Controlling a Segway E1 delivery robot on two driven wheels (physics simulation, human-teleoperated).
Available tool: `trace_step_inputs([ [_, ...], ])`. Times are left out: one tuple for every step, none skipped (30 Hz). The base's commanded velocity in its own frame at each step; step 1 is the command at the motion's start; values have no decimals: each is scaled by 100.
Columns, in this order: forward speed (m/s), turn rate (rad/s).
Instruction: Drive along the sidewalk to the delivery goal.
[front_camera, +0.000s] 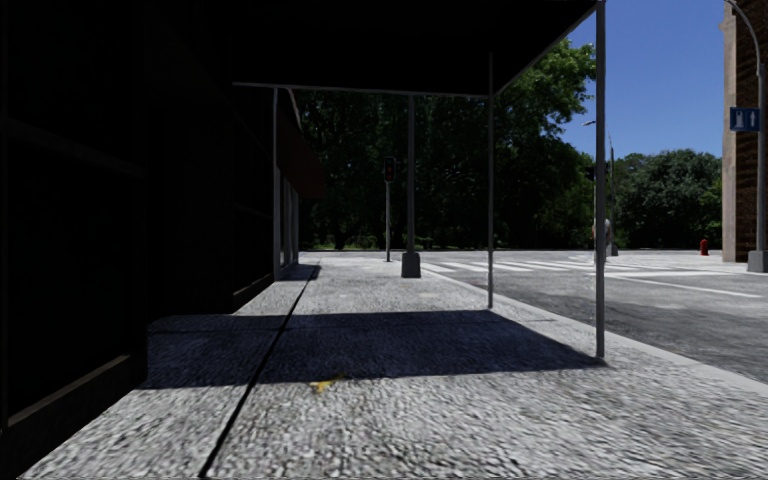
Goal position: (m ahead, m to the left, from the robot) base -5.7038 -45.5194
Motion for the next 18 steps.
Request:
trace_step_inputs([
  [152, 16],
  [154, 13],
  [154, 13],
  [155, 12],
  [156, 11],
  [156, 11],
  [156, 11],
  [156, 11],
  [156, 11],
  [156, 11],
  [156, 11],
  [156, 11],
  [157, 11],
  [157, 11],
  [161, 11],
  [163, 11],
  [163, 11],
  [165, 11],
])
